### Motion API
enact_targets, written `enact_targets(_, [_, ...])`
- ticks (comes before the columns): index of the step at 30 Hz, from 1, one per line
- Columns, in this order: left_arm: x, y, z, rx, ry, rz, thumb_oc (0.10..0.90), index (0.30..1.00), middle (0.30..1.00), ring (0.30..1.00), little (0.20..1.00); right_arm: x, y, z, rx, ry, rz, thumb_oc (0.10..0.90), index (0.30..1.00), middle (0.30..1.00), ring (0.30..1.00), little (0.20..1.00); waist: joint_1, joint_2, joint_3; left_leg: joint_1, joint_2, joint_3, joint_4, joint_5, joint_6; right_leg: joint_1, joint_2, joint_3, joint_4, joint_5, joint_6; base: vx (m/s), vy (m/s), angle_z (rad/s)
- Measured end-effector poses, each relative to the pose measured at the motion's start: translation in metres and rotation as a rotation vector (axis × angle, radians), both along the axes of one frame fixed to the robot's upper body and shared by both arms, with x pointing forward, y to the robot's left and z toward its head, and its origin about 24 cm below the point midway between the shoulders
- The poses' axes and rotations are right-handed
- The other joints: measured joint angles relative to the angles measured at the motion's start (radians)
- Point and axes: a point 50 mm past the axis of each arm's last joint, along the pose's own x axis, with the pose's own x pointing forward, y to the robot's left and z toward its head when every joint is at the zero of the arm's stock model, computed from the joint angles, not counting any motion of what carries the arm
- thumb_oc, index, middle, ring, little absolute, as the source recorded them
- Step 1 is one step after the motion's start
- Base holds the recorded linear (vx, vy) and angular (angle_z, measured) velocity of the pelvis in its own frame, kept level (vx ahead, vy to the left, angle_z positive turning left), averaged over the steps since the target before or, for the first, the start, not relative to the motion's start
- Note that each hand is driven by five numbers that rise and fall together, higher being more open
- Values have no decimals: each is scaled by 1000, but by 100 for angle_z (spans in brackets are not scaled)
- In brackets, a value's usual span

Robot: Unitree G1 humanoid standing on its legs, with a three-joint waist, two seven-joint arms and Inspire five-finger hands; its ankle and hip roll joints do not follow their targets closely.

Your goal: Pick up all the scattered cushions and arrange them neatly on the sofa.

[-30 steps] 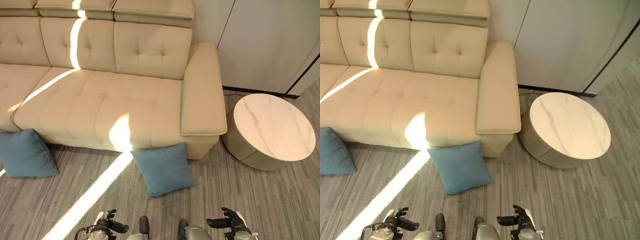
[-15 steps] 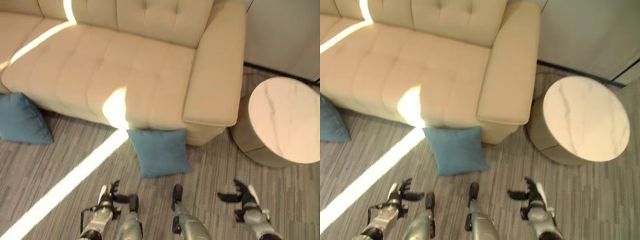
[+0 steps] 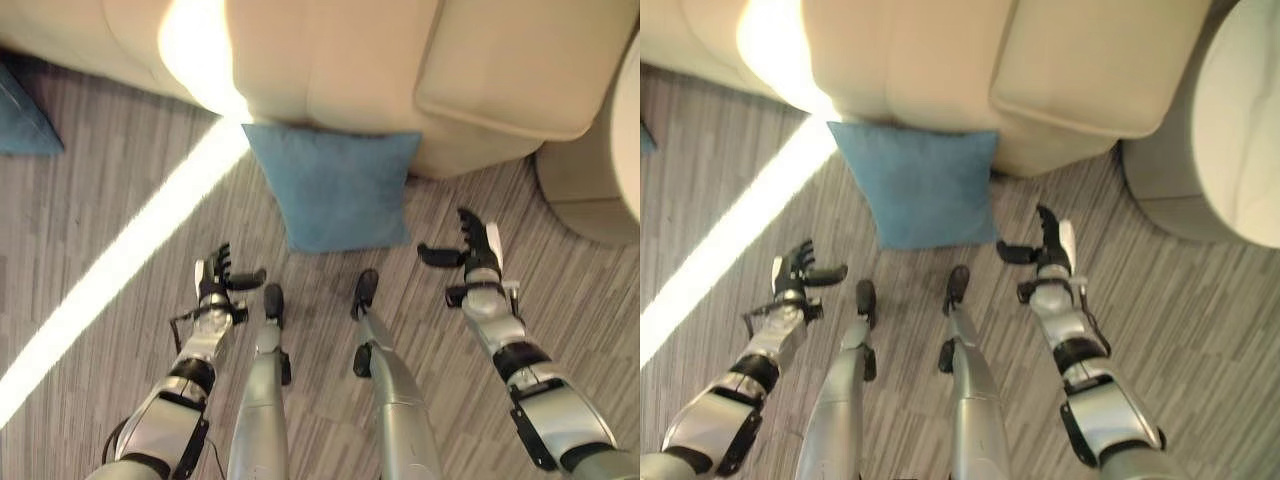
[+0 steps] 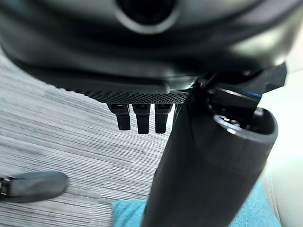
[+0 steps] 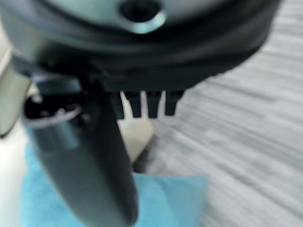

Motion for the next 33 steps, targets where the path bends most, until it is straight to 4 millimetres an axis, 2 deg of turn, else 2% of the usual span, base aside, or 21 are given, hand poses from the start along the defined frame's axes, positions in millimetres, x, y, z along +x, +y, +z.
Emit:
enact_targets(4, [19, -3, 46, 41, -135, -23, 800, 900, 900, 900, 900, 14, 4, 57, -19, -170, -3, 800, 900, 900, 900, 900, 1, -2, 0, -188, -11, -1, 167, -54, 8, -197, -30, 24, 184, -64, -5, 38, 14, 7])
enact_targets(5, [21, -2, 51, 46, -147, -23, 800, 900, 900, 900, 900, 14, 4, 60, -19, -182, -7, 800, 900, 900, 900, 900, 0, -2, 0, -213, -12, -2, 192, -64, 11, -223, -35, 26, 211, -74, -6, 34, 2, 7])
enact_targets(6, [24, 0, 62, 56, -178, -19, 800, 900, 900, 900, 900, 16, 6, 72, -15, -222, -10, 800, 900, 900, 900, 900, -4, -2, 0, -257, -18, -4, 226, -71, 14, -270, -46, 29, 255, -89, -6, 40, -3, 9])
enact_targets(11, [33, -3, 95, 76, -273, -34, 800, 900, 900, 900, 900, 17, 3, 91, 11, -274, -18, 800, 900, 900, 900, 900, -6, -4, 0, -420, -23, -21, 358, -111, 19, -424, -63, 35, 381, -129, -13, 44, -12, 5])
enact_targets(15, [38, -7, 110, 85, -304, -44, 800, 900, 900, 900, 900, 18, 5, 96, 49, -288, -16, 800, 900, 900, 900, 900, -12, -4, -1, -491, -27, -27, 395, -117, 20, -490, -71, 35, 416, -134, -18, 6, -2, 1])
enact_targets(18, [42, -11, 130, 94, -352, -62, 800, 900, 900, 900, 900, 21, 10, 112, 67, -321, 2, 800, 900, 900, 900, 900, -15, -6, -1, -558, -32, -31, 417, -118, 20, -553, -76, 36, 435, -138, -15, 25, -11, 3])
enact_targets(21, [45, -12, 145, 114, -383, -72, 800, 900, 900, 900, 900, 24, 21, 125, 52, -339, 37, 800, 900, 900, 900, 900, -19, -6, -1, -592, -36, -36, 425, -113, 14, -583, -81, 33, 441, -134, -20, 27, -14, 2])
enact_targets(26, [49, -29, 165, 145, -428, -120, 800, 900, 900, 900, 900, 26, 38, 145, 35, -384, 80, 800, 900, 900, 900, 900, -3, -7, -2, -603, -40, -38, 405, -109, 12, -596, -84, 29, 431, -134, -20, 2, 1, 1])
enact_targets(30, [52, -39, 198, 154, -499, -130, 800, 900, 900, 900, 900, 25, 44, 169, 21, -438, 73, 800, 900, 900, 900, 900, -3, -7, -2, -629, -41, -42, 385, -99, 9, -623, -83, 24, 414, -131, -21, 0, 0, 0])
enact_targets(33, [53, -45, 218, 166, -533, -122, 800, 900, 900, 900, 900, 24, 51, 172, 29, -450, 93, 800, 900, 900, 900, 900, -12, -7, -2, -630, -38, -42, 379, -99, 9, -623, -81, 24, 406, -131, -21, 5, 1, -1])
